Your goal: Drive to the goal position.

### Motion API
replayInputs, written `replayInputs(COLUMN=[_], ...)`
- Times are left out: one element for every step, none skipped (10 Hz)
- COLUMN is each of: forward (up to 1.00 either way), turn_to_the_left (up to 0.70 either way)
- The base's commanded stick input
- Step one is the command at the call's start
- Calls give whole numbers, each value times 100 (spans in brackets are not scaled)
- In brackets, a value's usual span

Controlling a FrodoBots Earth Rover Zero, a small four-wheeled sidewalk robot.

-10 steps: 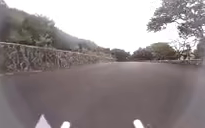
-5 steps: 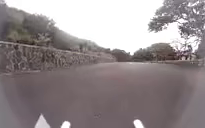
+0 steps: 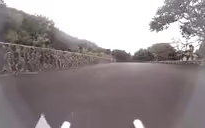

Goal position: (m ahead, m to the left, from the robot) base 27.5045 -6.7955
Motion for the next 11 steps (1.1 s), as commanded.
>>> replayInputs(forward=[50, 50, 50, 50, 50, 50, 50, 50, 50, 50, 50], turn_to_the_left=[0, 0, 0, 0, 0, 0, 0, 0, 0, 0, 0])
